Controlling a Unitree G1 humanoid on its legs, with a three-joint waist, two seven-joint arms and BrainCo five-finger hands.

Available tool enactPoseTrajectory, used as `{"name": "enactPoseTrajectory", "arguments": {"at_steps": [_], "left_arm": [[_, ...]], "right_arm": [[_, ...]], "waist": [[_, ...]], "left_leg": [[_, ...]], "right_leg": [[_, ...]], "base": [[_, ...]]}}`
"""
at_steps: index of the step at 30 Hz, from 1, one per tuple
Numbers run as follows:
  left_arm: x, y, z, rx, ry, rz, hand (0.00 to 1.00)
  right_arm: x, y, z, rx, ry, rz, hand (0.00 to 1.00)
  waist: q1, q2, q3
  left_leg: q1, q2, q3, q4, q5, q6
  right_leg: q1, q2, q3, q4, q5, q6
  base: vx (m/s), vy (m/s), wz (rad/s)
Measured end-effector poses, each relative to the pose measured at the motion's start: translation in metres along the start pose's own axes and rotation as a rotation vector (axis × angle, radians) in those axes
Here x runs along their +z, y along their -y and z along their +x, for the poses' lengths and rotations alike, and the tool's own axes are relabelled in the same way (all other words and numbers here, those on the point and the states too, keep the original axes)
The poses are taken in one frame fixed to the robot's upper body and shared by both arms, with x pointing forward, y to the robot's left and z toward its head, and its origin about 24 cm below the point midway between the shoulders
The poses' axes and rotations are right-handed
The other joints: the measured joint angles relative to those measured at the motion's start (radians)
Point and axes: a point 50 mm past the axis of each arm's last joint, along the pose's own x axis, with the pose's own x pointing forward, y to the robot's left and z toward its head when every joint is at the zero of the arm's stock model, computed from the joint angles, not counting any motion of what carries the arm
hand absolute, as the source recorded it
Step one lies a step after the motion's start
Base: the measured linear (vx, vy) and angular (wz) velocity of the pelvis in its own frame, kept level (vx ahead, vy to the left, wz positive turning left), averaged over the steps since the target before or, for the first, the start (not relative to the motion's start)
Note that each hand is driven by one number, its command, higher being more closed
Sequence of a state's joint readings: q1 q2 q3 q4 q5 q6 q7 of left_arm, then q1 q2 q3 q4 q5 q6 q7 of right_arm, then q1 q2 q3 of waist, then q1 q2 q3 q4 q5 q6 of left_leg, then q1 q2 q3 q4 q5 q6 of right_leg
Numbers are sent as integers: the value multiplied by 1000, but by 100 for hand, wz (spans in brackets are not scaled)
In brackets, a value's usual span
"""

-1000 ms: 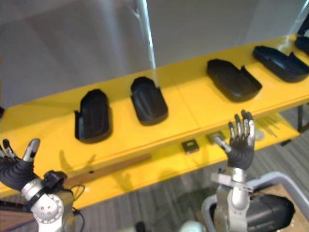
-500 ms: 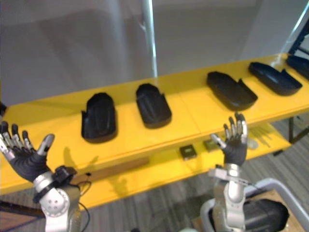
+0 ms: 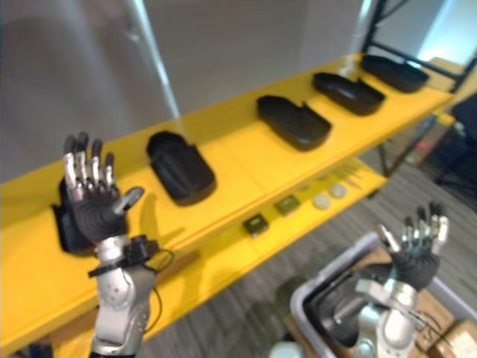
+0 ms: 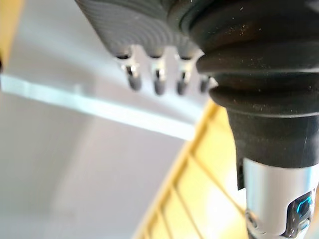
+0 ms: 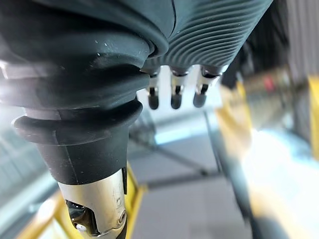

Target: Walk over and take plastic housings, then place them on the shelf

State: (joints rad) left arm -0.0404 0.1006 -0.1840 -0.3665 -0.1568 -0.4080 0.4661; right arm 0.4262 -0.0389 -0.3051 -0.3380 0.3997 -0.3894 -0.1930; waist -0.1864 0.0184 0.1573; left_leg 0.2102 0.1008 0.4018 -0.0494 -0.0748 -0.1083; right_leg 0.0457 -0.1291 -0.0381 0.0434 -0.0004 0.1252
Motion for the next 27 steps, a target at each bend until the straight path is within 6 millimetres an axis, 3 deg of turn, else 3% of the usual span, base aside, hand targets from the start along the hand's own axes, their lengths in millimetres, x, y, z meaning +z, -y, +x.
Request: {"name": "enactPoseTrajectory", "arguments": {"at_steps": [5,9,11,12,13,14,15,18,22,23,25,27], "left_arm": [[-5,11,3,-10,-31,-2,0],[-12,3,1,45,-78,38,0],[-11,-8,-1,97,-82,66,0],[-10,-21,-5,152,-88,98,0],[-6,-33,-11,199,-92,131,0],[-5,-38,-14,216,-96,145,0],[-1,-45,-20,237,-97,163,0],[9,-48,-19,237,-35,149,0],[15,-37,-13,162,15,99,0],[14,-32,-13,142,8,84,0],[13,-27,-12,127,3,71,0],[10,-21,-11,122,-13,63,0]], "right_arm": [[-7,-1,-15,31,-60,51,0],[-9,-15,-12,124,-53,103,0],[-8,-30,-2,201,-25,131,0],[-7,-43,8,282,-1,145,0],[-8,-54,17,350,12,147,0],[-9,-58,21,377,12,147,0],[-10,-64,27,409,17,142,0],[-9,-73,30,427,18,159,0],[-30,-73,9,345,-152,200,0],[-35,-65,-7,302,-210,223,0],[-38,-59,-18,278,-250,232,0],[-43,-53,-33,284,-303,237,0]], "waist": [[-24,10,-5],[3,19,-8],[37,12,-4],[62,18,-1],[83,20,7],[95,29,5],[119,49,-6],[120,57,-11],[118,-4,24],[113,-11,27],[114,-11,38],[108,-7,52]], "left_leg": [[-1,7,46,13,-10,-1],[-34,20,15,98,-50,9],[-110,27,-129,249,-95,64],[-160,26,-251,348,-127,86],[-184,24,-364,427,-161,80],[-185,22,-409,451,-176,76],[-184,20,-477,467,-205,62],[-179,6,-471,396,-226,39],[-134,-37,-442,323,-233,43],[-118,-42,-389,347,-259,50],[-102,-39,-333,379,-283,59],[-81,-11,-229,406,-307,81]], "right_leg": [[-18,13,40,-6,9,0],[-24,21,57,-4,9,0],[-51,25,105,5,16,-7],[-63,36,142,6,16,-10],[-66,55,182,6,12,-17],[-67,63,203,7,13,-18],[-85,81,233,17,14,-19],[-134,72,236,48,19,-3],[-184,43,290,107,40,28],[-200,50,324,137,49,23],[-207,60,318,152,73,15],[-204,74,244,110,166,-33]], "base": [[-7,-14,-23],[-7,-28,-12],[-31,-32,-57],[-76,-6,-95],[-78,26,-100],[-52,116,-101],[-40,143,-70],[-30,122,-8],[-85,154,-25],[-125,163,-94],[-146,111,-119],[-278,91,-147]]}}
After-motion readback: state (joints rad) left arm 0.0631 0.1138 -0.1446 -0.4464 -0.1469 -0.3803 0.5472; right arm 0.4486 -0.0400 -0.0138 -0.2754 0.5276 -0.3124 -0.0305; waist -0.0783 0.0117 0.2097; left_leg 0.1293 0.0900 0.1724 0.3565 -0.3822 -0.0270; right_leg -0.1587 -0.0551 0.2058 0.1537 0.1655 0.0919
